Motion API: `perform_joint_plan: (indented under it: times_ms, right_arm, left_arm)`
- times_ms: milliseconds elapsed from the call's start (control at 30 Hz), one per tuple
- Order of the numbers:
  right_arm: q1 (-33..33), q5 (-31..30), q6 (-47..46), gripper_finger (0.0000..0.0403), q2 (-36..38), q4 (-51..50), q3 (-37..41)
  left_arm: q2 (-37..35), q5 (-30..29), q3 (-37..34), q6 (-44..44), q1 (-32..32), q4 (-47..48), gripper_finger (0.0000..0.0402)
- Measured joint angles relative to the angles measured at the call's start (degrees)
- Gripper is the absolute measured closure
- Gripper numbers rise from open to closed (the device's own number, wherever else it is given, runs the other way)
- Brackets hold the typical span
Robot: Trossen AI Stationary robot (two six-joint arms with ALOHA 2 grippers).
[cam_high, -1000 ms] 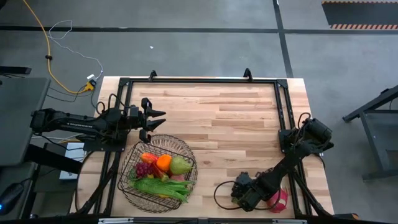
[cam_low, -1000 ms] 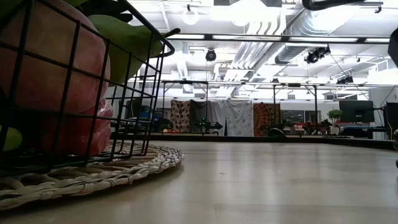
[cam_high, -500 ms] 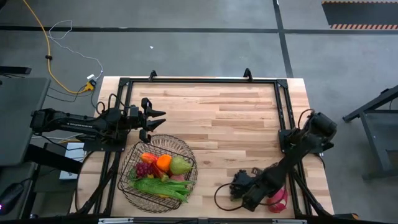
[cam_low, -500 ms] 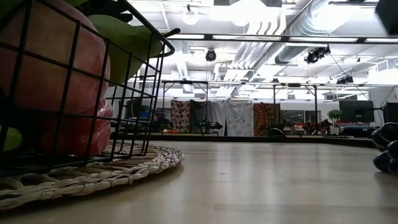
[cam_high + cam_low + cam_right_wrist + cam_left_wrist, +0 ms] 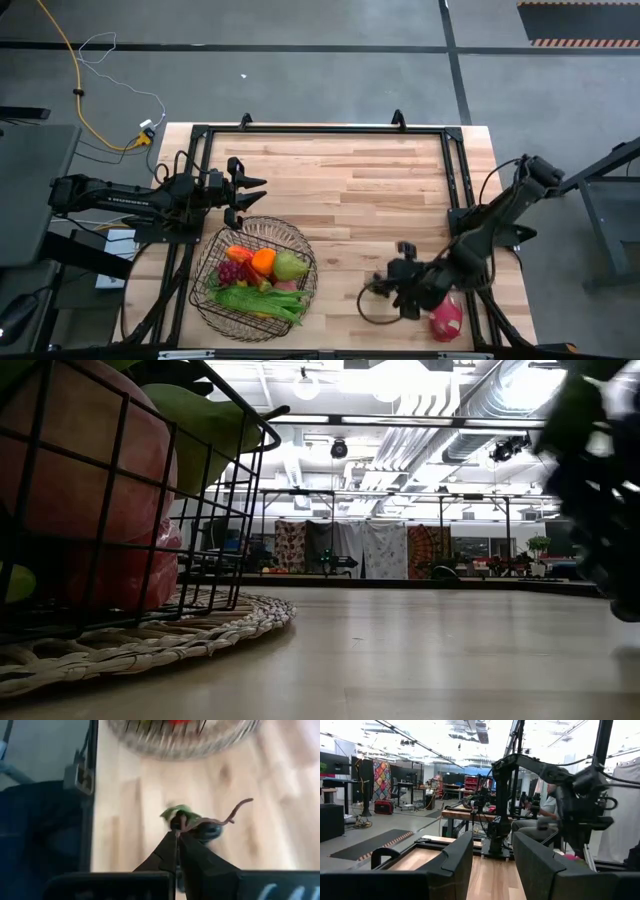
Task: Build produce basket
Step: Put the purple grapes into the black wire basket
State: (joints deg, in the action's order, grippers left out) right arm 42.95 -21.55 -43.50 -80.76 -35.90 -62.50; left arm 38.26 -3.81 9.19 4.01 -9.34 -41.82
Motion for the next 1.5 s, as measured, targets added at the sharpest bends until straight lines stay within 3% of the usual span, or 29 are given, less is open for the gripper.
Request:
perform_joint_plan:
  times_ms: [233, 333, 600, 800, 1100, 1333, 1500]
  right_arm:
    - [-7.04, -6.88, 18.66, 0.0402, 4.04, 3.6, 0.0]
    - [-11.07, -7.18, 27.35, 0.0402, 4.4, 7.78, 0.0]
    - [-22.14, 2.13, 41.25, 0.0403, 4.96, 19.15, 3.69]
    - [-29.15, 10.85, 46.08, 0.0403, 7.23, 37.41, 12.15]
    - [-37.18, 18.6, 49.04, 0.0403, 7.18, 60.21, 19.43]
    - [-38.98, 17.31, 48.6, 0.0403, 6.87, 61.41, 20.39]
    - [-39.22, 17.26, 48.51, 0.0403, 6.85, 61.42, 20.39]
  left_arm:
    - [-0.02, 0.73, 0.02, 0.29, 0.0, -1.38, 0.0273]
    - [-0.02, 1.94, 0.02, 0.31, 0.0, -1.48, 0.0273]
    - [-0.02, 2.16, 0.02, 0.31, 0.02, -1.46, 0.0273]
    - [0.0, 2.19, 0.02, 0.31, 0.01, -1.44, 0.0273]
    - [-0.02, 2.19, 0.02, 2.98, 0.02, -3.07, 0.0273]
    - [-0.02, 6.28, 0.04, 4.89, 0.16, -5.0, 0.0273]
    - [0.01, 5.72, 0.61, 4.86, 1.68, -4.91, 0.0273]
